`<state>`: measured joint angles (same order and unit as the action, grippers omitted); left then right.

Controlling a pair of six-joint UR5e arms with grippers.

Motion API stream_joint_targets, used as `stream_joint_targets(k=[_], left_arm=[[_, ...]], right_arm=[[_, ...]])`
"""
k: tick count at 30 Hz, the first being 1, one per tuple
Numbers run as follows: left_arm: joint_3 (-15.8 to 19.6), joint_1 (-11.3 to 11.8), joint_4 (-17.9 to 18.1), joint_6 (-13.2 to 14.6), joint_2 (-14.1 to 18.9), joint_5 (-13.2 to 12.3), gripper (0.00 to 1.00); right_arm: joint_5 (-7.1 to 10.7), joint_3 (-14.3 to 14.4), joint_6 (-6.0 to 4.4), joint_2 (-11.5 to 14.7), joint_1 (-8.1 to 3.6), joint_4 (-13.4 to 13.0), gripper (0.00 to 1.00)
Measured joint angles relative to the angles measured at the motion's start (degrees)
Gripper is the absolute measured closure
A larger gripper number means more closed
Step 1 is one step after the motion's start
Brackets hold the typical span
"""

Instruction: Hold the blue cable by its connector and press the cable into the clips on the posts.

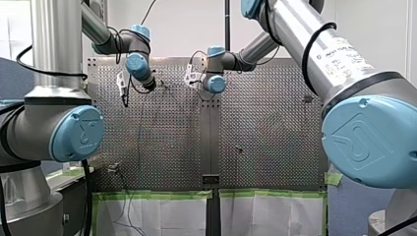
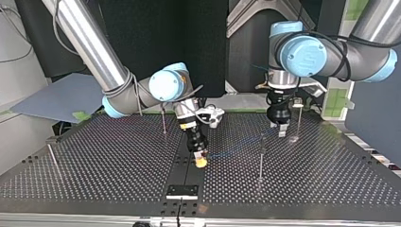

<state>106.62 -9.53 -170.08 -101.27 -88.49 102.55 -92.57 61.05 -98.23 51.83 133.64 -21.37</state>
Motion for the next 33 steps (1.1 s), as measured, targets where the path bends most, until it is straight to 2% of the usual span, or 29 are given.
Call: stream_joint_targets(k=[13,33], left_arm=[[0.66,-1.64,0.00,0.47,1.65,-2.38,0.00],[0.67,-2.47,0.51,0.95,1.69,-2.92,0.00]], right_arm=[[0.01,0.00,0.01,0.00,0.00,0.21,1.00],[0.10,0.00,0.09,-0.02,0.00,0.43,1.00]])
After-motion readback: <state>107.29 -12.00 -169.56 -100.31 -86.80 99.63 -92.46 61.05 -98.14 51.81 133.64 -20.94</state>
